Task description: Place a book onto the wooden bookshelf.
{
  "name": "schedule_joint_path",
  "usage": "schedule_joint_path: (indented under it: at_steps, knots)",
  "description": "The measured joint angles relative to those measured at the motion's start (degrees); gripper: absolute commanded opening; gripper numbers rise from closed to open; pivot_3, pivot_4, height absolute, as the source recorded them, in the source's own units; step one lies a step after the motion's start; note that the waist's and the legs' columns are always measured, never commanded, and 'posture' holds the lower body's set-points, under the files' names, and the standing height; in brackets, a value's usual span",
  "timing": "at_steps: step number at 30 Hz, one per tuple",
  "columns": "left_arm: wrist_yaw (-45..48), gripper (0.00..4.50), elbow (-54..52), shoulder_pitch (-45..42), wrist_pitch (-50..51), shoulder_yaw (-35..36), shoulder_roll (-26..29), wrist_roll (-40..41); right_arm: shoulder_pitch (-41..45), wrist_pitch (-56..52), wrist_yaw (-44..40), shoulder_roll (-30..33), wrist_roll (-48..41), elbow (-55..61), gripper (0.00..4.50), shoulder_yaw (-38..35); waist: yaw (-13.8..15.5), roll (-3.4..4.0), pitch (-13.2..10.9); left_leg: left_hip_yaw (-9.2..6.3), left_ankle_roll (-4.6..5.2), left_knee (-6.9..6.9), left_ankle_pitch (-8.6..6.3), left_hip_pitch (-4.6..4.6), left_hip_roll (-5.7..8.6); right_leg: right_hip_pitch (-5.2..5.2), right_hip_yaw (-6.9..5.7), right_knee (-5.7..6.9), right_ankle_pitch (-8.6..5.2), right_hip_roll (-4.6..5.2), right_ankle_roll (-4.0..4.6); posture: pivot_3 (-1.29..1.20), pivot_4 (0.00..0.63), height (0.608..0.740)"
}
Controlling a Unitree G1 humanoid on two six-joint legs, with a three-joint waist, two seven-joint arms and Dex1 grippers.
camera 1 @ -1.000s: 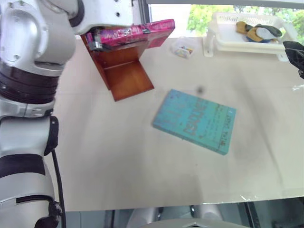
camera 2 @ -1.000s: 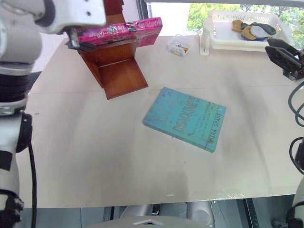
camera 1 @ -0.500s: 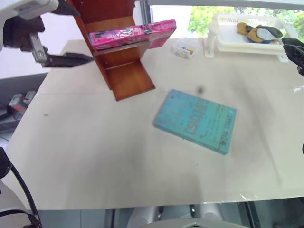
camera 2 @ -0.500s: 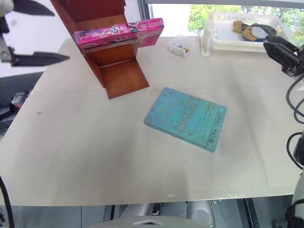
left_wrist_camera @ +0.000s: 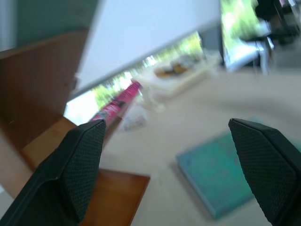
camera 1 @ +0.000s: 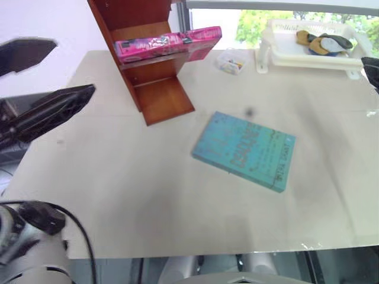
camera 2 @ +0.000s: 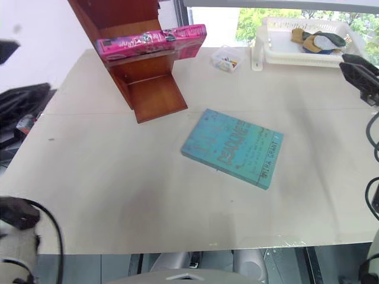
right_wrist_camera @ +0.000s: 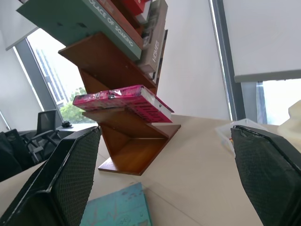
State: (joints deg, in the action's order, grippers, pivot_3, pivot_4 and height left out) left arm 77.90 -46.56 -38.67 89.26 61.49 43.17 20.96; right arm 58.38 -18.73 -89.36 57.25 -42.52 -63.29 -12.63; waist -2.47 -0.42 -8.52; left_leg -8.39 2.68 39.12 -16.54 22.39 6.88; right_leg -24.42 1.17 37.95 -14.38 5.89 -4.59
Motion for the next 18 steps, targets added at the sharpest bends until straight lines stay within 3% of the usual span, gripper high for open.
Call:
schedule_joint_path:
  at_steps: [3, 4, 5, 7, 10, 14, 18]
  knots:
    - [-7.11, 4.47, 0.04, 9.04, -1.03, 2.82, -12.41, 0.45, -1.38, -0.11, 0.00, 0.69, -0.61, 0.83, 4.50, -0.89, 0.46, -0.03, -0.02, -0.07, -0.03, -0.08, -0.01, -0.57, -0.08, 0.71, -0.11, -0.23, 0.10, -0.07, 0.09, 0.00, 0.150, 0.740]
    - [-7.69, 4.47, 0.09, 9.71, -1.21, 2.75, -13.35, 0.42, -1.38, -0.12, 0.00, 0.74, -0.65, 0.87, 4.50, -0.94, 0.49, -0.03, -0.02, -0.06, -0.03, -0.08, -0.01, -0.61, -0.08, 0.75, -0.11, -0.25, 0.12, -0.07, 0.08, 0.00, 0.150, 0.740]
    - [-13.14, 4.47, 1.08, 13.38, -5.36, -0.38, -20.35, -0.17, -2.00, -0.17, 0.00, 1.25, -0.86, 1.59, 4.50, -1.81, 0.76, 0.04, 0.05, -0.01, -0.03, -0.06, -0.02, -0.73, -0.06, 0.90, -0.05, -0.29, 0.18, -0.05, 0.02, 0.00, 0.150, 0.740]
    - [-17.23, 4.47, 2.85, 17.29, -9.31, -5.40, -24.08, -1.37, -2.58, -0.17, 0.00, 1.32, -0.94, 2.15, 4.50, -1.90, 0.94, -0.02, 0.06, -0.02, -0.02, -0.03, -0.02, -0.70, -0.07, 0.90, -0.03, -0.33, 0.23, -0.06, 0.02, 0.00, 0.150, 0.740]
    - [-23.82, 4.47, 7.58, 24.67, -17.55, -19.53, -30.55, -1.82, -5.45, -0.29, 0.00, 2.06, -0.97, 2.95, 4.50, -2.29, 1.82, -0.06, 0.04, 0.00, 0.00, 0.01, -0.03, -0.59, -0.07, 0.79, 0.16, -0.32, 0.25, -0.05, 0.02, 0.00, 0.150, 0.740]
    - [-28.29, 4.47, 9.89, 23.09, -23.37, -25.60, -30.69, -1.11, -8.22, -0.47, 0.00, 2.64, -1.27, 4.99, 4.50, -3.36, 2.26, 0.01, 0.08, 0.00, -0.01, -0.11, -0.03, -0.62, -0.07, 0.77, 0.11, -0.33, 0.25, -0.05, 0.03, 0.00, 0.150, 0.740]
    - [-33.17, 4.47, 14.36, 23.78, -28.42, -32.34, -27.84, -1.36, -16.36, 0.27, -0.02, 3.80, -1.19, 8.37, 4.50, -3.90, 2.42, 0.03, 0.09, 0.09, 0.05, -0.13, -0.06, -0.62, -0.07, 0.74, 0.12, -0.38, 0.25, -0.05, 0.02, 0.00, 0.150, 0.740]
